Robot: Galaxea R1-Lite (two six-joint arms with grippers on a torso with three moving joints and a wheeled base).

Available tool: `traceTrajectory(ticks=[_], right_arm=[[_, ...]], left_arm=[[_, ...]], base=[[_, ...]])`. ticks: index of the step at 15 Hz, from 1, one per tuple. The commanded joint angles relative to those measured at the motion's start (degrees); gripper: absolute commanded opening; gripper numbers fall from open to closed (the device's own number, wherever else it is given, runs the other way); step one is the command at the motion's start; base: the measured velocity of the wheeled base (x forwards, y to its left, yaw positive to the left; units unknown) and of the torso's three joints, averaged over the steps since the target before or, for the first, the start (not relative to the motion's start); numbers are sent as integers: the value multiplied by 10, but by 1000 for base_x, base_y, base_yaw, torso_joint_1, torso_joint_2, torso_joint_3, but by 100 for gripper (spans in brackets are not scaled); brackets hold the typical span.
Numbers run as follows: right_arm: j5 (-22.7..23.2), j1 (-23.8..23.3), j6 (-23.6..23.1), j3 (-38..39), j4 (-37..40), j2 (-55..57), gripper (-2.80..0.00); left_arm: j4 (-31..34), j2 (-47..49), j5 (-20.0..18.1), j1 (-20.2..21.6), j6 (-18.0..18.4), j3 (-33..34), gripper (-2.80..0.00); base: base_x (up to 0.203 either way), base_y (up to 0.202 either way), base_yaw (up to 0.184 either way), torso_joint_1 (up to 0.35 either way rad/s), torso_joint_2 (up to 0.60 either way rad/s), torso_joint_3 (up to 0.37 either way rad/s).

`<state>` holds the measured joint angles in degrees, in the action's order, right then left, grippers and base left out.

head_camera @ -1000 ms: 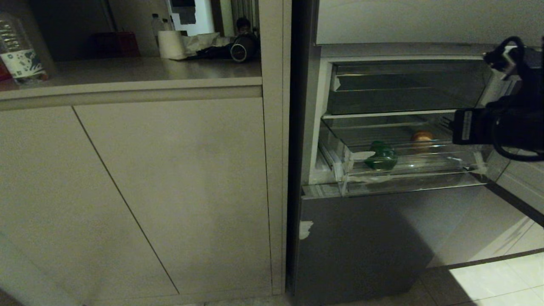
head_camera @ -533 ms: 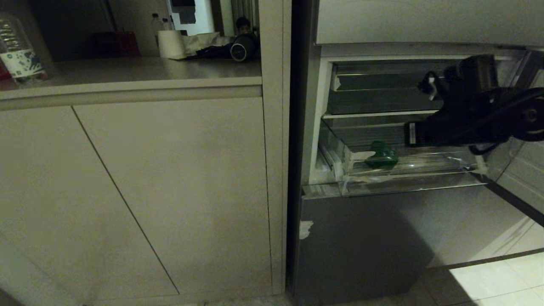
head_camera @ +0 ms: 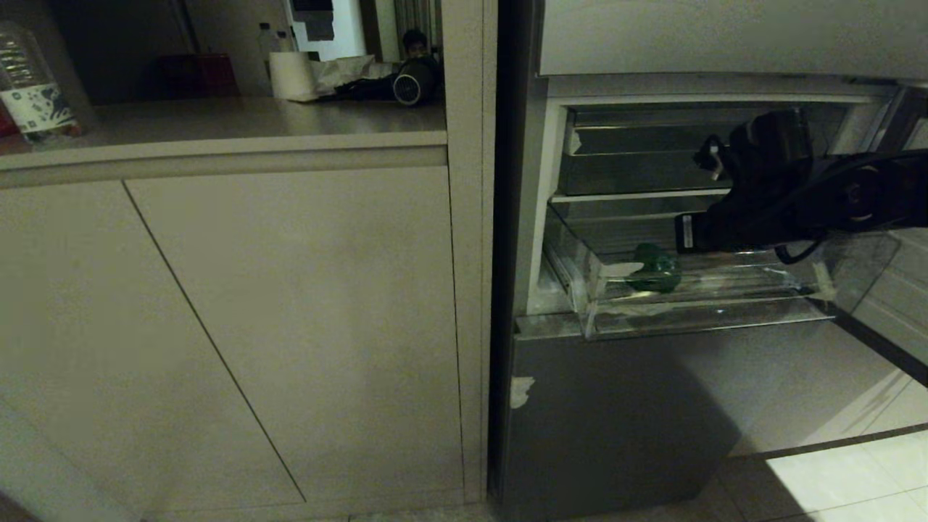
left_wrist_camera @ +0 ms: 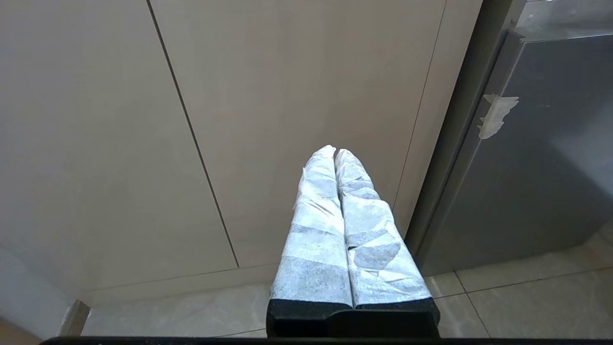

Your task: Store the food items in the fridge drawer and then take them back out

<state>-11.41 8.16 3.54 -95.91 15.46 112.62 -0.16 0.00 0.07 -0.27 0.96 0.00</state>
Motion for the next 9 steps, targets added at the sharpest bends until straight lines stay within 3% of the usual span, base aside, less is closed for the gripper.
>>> traceTrajectory(ticks=[1, 5, 9], right_arm=[[-1, -1, 1, -22, 47, -12, -280], [-1, 0, 2, -46, 124, -36, -280], [5, 0, 14, -65, 130, -29, -280]], left_arm=[[0, 1, 0, 0, 0, 0, -280], [0, 1, 0, 0, 0, 0, -280], [0, 1, 0, 0, 0, 0, -280]], base=[[0, 0, 0, 0, 0, 0], [0, 0, 0, 0, 0, 0], [0, 0, 0, 0, 0, 0]])
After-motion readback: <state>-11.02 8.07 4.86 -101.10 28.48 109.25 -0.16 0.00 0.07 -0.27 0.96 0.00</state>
